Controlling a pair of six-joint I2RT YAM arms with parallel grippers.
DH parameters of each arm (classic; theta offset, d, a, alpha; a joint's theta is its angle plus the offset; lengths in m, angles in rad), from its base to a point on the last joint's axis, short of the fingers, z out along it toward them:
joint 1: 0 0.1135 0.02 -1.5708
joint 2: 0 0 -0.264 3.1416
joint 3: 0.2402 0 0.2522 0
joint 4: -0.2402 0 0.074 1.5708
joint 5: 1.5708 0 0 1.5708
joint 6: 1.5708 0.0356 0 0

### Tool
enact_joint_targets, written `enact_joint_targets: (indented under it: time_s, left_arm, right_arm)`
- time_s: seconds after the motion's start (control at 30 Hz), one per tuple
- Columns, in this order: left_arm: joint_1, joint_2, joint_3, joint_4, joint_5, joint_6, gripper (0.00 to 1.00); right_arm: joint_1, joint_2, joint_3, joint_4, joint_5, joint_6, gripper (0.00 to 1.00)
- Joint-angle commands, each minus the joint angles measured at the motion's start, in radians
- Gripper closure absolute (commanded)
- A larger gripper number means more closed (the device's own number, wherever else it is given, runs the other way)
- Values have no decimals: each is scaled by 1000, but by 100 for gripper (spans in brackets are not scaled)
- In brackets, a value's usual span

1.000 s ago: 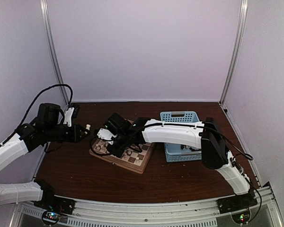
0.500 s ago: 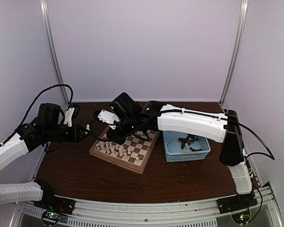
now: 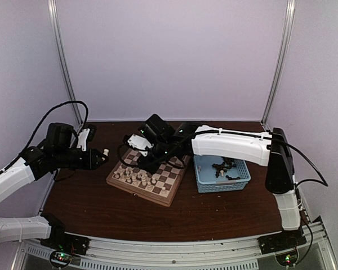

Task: Set up the chess pieces on the board
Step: Place the chess piece on the chessboard.

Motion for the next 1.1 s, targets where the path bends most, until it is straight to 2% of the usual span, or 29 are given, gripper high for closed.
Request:
enact_joint_targets:
  time_s: [0.0,0.83,1.07]
  left_arm:
    - [9,0,19,31,17,4,100]
    - [9,6,13,31,19,3,100]
    - [9,4,14,27,19,3,100]
  right_arm:
    - [-3,46,3,1,-15,20,67]
    - [-5,130,20,-18,-25,8,70]
    - [-5,144,35,-28,-24,5,76]
